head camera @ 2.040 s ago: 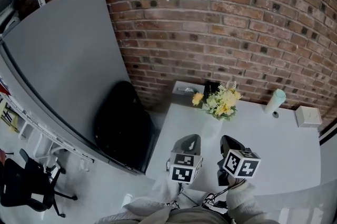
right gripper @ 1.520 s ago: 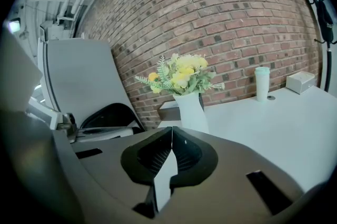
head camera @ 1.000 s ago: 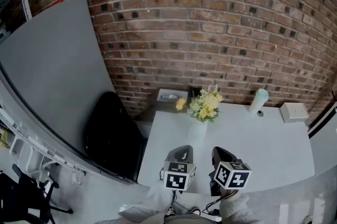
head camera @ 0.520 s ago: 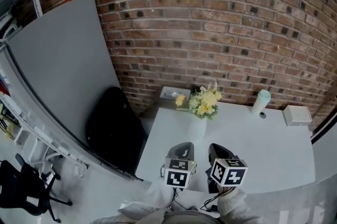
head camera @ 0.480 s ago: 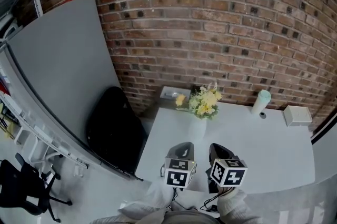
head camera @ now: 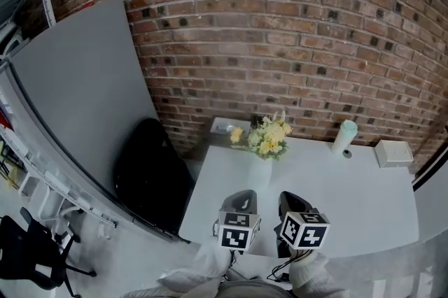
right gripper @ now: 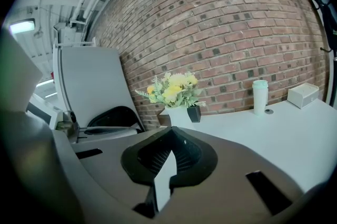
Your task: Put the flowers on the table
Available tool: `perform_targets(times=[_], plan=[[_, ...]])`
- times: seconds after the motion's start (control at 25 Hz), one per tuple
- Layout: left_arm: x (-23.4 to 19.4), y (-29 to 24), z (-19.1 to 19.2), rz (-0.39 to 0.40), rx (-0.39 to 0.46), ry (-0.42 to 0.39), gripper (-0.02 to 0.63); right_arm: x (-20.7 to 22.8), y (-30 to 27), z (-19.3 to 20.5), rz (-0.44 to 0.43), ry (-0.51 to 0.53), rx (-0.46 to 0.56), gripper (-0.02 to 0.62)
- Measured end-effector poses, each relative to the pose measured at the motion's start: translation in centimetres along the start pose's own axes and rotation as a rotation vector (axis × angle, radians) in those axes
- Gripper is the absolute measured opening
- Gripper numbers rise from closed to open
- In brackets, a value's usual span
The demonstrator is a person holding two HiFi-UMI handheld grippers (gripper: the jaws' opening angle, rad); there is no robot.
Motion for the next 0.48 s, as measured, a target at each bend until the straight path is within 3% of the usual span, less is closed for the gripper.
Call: perform_targets(times=[0.48], plan=[[-0.39, 0.25, -0.16, 0.012, 0.000, -0.006, 0.008, 0.02, 0.41, -0.26, 0.020, -0.005, 0.004, 0.023]])
Point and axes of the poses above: the fingertips, and each gripper's own axes: y backward along the fingers, x to its right, z out of its underside, the point moved 4 cm from there along y, backward along the fingers, and after that the axes turned 13 degrees about y, right-handed, at the moved point
